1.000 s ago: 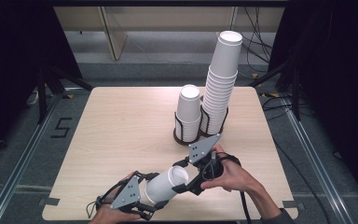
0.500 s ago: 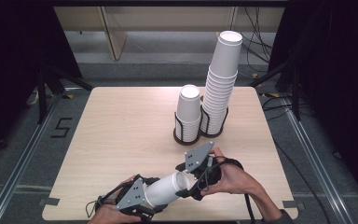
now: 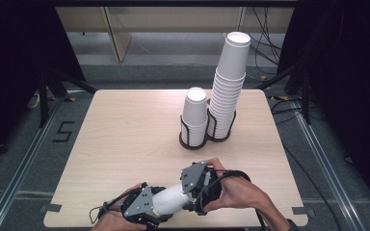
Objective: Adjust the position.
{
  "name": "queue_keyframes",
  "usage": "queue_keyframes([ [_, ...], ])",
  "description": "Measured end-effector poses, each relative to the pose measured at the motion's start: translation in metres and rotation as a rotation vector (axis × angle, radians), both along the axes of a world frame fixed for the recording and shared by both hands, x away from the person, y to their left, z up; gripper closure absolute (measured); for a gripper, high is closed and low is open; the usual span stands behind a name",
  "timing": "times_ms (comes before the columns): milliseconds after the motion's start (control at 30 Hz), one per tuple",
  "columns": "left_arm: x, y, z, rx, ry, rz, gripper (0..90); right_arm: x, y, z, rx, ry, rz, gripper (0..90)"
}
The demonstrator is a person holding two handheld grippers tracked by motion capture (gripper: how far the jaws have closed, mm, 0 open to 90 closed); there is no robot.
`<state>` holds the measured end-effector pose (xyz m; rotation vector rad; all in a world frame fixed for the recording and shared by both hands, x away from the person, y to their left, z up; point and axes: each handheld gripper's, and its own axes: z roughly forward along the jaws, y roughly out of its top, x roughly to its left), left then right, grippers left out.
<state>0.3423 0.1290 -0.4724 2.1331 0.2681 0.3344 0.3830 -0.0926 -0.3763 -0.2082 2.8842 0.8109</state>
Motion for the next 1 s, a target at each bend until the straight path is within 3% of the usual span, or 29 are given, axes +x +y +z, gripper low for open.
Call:
queue_keyframes([
  [200, 0.000, -0.001, 0.001, 0.014, 0.017, 0.006, 21.2, -0.004, 0.013, 0.004, -0.104, -0.051, 0.048, 21.2],
  [233, 0.001, 0.000, 0.002, 0.038, 0.011, 0.003, 21.2, -0.006, 0.015, 0.005, -0.116, -0.048, 0.045, 21.3],
  [267, 0.001, -0.001, 0.001, 0.018, 0.020, 0.003, 21.2, -0.007, 0.016, 0.005, -0.135, -0.050, 0.021, 21.3],
  [300, 0.001, -0.001, 0.001, 0.019, 0.018, 0.000, 21.2, -0.005, 0.020, 0.004, -0.145, -0.068, 0.062, 21.3],
  [367, -0.001, -0.001, 0.003, 0.024, 0.013, 0.001, 21.2, -0.007, 0.023, 0.003, -0.172, -0.071, 0.040, 21.3],
  [400, 0.001, 0.000, 0.004, 0.041, 0.003, -0.012, 21.2, -0.011, 0.023, 0.002, -0.212, -0.038, -0.018, 21.2],
  [433, -0.001, -0.001, 0.004, 0.038, 0.003, -0.010, 21.3, -0.009, 0.026, 0.000, -0.218, -0.058, 0.017, 21.2],
  [567, -0.002, -0.002, 0.006, 0.017, 0.014, -0.018, 21.3, -0.008, 0.033, -0.004, -0.272, -0.074, 0.070, 21.1],
  [600, -0.002, -0.002, 0.007, 0.022, 0.011, -0.017, 21.3, -0.010, 0.034, -0.005, -0.285, -0.060, 0.043, 21.1],
  [700, -0.003, -0.001, 0.010, 0.033, 0.013, -0.018, 21.3, -0.012, 0.039, -0.008, -0.333, -0.073, 0.064, 20.0],
  [733, -0.004, -0.001, 0.010, 0.034, 0.015, -0.015, 21.2, -0.010, 0.041, -0.008, -0.337, -0.087, 0.096, 20.5],
  [767, -0.004, -0.001, 0.010, 0.031, 0.019, -0.011, 21.2, -0.012, 0.040, -0.009, -0.346, -0.067, 0.052, 21.0],
  [800, -0.003, -0.001, 0.009, 0.034, 0.019, -0.013, 21.2, -0.011, 0.042, -0.010, -0.348, -0.087, 0.075, 21.6],
  [867, -0.003, -0.001, 0.009, 0.022, 0.022, -0.017, 21.2, -0.011, 0.044, -0.012, -0.361, -0.078, 0.067, 21.3],
  [900, -0.003, -0.002, 0.009, 0.020, 0.024, -0.017, 21.2, -0.009, 0.047, -0.012, -0.374, -0.097, 0.111, 21.5],
  [933, -0.004, -0.001, 0.009, 0.027, 0.020, -0.015, 21.1, -0.011, 0.046, -0.014, -0.378, -0.079, 0.082, 21.6],
  [1000, -0.004, -0.001, 0.009, 0.023, 0.020, -0.021, 21.0, -0.010, 0.047, -0.016, -0.373, -0.074, 0.089, 23.3],
])
